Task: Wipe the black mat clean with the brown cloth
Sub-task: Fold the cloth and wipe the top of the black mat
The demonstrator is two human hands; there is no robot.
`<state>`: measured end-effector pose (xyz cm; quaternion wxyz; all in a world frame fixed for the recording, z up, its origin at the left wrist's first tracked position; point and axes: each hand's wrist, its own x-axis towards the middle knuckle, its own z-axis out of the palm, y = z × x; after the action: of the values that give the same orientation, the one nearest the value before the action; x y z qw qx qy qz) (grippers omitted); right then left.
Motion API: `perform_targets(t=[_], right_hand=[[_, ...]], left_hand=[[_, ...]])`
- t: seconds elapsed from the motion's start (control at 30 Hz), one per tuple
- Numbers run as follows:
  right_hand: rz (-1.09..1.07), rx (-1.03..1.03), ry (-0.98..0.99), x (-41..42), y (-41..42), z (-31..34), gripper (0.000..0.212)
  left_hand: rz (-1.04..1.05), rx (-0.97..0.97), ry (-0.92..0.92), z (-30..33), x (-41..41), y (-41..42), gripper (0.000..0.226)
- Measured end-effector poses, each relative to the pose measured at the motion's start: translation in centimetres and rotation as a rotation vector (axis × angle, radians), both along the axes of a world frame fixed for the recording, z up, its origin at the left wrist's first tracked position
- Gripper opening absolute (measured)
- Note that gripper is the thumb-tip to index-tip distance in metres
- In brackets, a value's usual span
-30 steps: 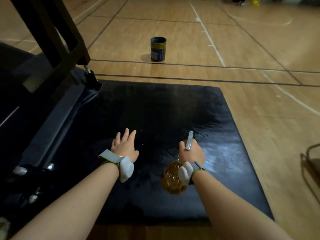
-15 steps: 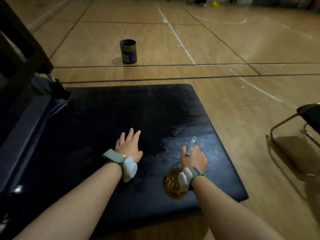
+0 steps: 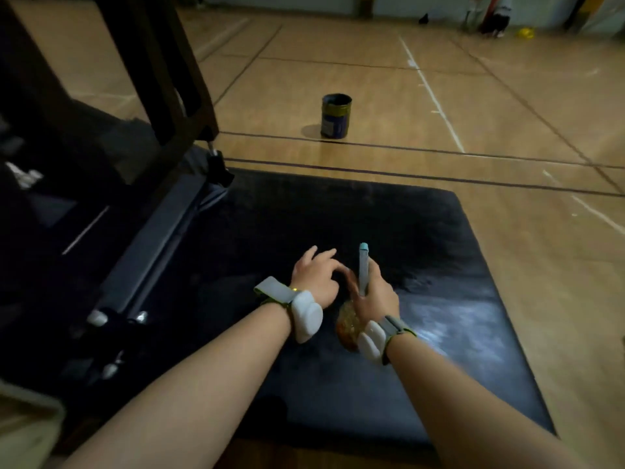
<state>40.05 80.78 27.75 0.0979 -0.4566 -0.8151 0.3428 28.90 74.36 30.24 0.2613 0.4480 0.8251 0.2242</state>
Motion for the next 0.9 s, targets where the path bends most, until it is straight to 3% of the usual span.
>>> perform_targets(t=[0.13,0.27,0.53,0.9], right_hand=[[0.225,0.070,-0.069,-5.4,-3.1,0.0,0.059],[0.438,0.131,-0.178,-10.1,-7.8,0.4,0.067],[0.778,0.216,-0.216,-19.0,-19.3,0.0,0.068],[1.073,0.172,-0.179,-25.9,-33.9,-1.4,0.079]], left_hand=[[0.161,-0.012,-0.056,0.7,-4.4,-4.2,0.033],[0.237,-0.093,-0.009,0.9,-7.4,-9.4,0.052],[0.645,-0.052,-0.132,0.0,-13.2,-22.5,0.052],[0.987,0.028,-0.066,-1.9,-17.6,-37.9,0.057]])
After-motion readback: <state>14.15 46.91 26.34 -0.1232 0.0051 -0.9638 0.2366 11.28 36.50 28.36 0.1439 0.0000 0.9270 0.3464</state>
